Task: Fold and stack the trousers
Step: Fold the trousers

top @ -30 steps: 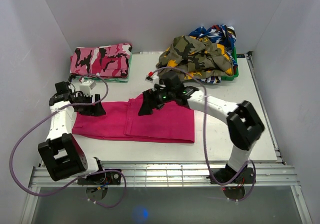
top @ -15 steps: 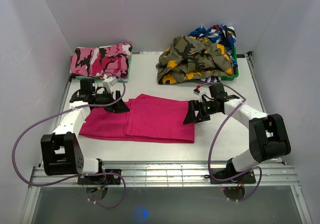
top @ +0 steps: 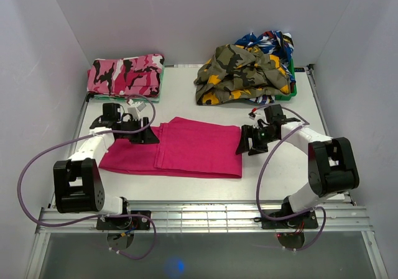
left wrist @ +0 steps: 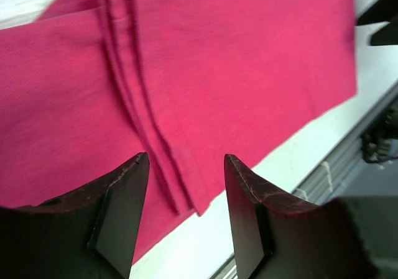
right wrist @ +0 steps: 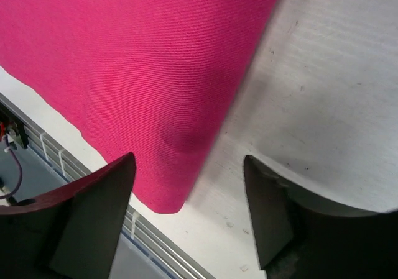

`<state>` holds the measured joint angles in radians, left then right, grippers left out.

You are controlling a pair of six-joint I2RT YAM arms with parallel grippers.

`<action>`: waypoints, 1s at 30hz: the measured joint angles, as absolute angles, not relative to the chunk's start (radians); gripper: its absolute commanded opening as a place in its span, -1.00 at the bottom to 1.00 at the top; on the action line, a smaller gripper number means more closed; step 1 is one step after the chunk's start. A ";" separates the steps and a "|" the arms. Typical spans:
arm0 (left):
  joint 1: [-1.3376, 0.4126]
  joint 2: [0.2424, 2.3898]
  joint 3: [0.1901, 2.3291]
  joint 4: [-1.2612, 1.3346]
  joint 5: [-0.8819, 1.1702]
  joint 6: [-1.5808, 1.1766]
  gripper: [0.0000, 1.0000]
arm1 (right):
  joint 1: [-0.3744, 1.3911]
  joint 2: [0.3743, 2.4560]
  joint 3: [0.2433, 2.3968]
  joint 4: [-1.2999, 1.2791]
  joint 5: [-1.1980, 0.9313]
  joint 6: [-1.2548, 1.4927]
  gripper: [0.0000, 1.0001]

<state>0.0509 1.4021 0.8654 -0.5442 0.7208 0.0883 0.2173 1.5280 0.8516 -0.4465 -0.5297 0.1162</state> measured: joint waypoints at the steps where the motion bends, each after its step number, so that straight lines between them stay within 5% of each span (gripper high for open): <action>1: 0.047 1.402 0.862 -0.539 0.751 0.086 0.23 | 0.218 1.547 0.851 -0.447 -0.532 0.118 0.63; 5: 0.025 1.404 0.838 -0.513 0.817 0.065 0.14 | 0.219 1.586 0.834 -0.455 -0.554 0.108 0.66; 11: 0.012 1.543 0.781 -0.423 0.871 -0.012 -0.07 | 0.219 1.621 0.834 -0.461 -0.609 0.086 0.31; 17: -0.003 1.731 0.775 -0.381 0.933 -0.107 -0.20 | 0.215 1.659 0.811 -0.474 -0.631 0.045 -0.58; 21: -0.004 1.772 0.807 -0.402 0.947 -0.138 -0.21 | 0.188 1.702 0.830 -0.502 -0.639 0.045 -0.68; 23: -0.004 1.773 0.810 -0.403 0.944 -0.146 -0.21 | 0.177 1.711 0.847 -0.516 -0.636 0.043 -0.64; 26: -0.007 1.773 0.816 -0.405 0.939 -0.150 -0.09 | 0.168 1.713 0.869 -0.528 -0.625 0.046 0.13; 27: -0.007 1.771 0.817 -0.407 0.942 -0.150 -0.04 | 0.163 1.711 0.879 -0.538 -0.635 0.045 0.61; 30: -0.008 1.750 0.817 -0.416 0.951 -0.141 0.10 | 0.152 1.676 0.895 -0.564 -0.678 0.017 0.82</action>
<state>-0.0078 1.7500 0.8165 -0.4160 0.9508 -0.1410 0.1524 1.6756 0.8951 -0.5640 -0.6785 0.0174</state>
